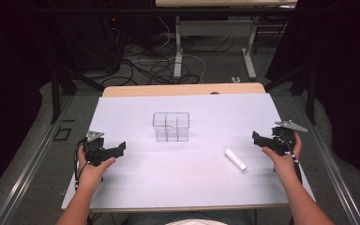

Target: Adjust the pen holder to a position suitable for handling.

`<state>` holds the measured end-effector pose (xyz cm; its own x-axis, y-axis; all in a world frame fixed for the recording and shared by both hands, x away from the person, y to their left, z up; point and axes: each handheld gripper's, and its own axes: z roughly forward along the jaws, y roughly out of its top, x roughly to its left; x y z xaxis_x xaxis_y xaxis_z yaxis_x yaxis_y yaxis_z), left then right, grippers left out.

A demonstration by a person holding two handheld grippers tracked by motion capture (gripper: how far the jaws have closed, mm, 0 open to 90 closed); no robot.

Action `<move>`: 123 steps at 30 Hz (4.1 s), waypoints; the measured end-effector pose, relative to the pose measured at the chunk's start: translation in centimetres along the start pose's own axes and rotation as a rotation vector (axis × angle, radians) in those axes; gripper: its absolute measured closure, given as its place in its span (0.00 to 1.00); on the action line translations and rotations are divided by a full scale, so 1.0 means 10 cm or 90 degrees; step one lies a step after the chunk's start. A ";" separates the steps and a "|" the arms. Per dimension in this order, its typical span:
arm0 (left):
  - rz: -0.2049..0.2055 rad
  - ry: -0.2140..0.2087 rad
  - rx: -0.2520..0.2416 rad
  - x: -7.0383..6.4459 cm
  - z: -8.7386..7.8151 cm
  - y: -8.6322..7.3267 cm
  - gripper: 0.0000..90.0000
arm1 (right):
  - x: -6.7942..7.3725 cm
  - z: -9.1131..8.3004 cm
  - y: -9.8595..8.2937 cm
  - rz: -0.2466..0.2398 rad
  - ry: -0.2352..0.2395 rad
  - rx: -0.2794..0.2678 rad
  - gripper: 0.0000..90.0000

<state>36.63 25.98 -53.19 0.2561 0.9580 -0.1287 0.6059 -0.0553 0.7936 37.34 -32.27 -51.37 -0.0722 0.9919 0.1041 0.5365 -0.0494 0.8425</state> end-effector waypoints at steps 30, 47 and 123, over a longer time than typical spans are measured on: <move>0.017 -0.006 -0.021 -0.59 0.14 0.56 0.25 | 0.16 0.00 -0.03 -0.043 0.017 -0.001 0.00; 0.017 -0.011 0.000 -0.86 0.34 0.85 0.58 | 0.14 0.02 -0.04 -0.019 0.026 -0.001 0.00; -0.004 -0.069 0.082 -1.51 0.73 0.90 0.95 | 0.17 0.06 -0.07 -0.009 0.047 0.021 0.01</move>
<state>43.72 8.95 -48.42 0.3273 0.9229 -0.2029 0.6977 -0.0913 0.7106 37.30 -30.52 -52.10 -0.1408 0.9813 0.1315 0.5619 -0.0301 0.8266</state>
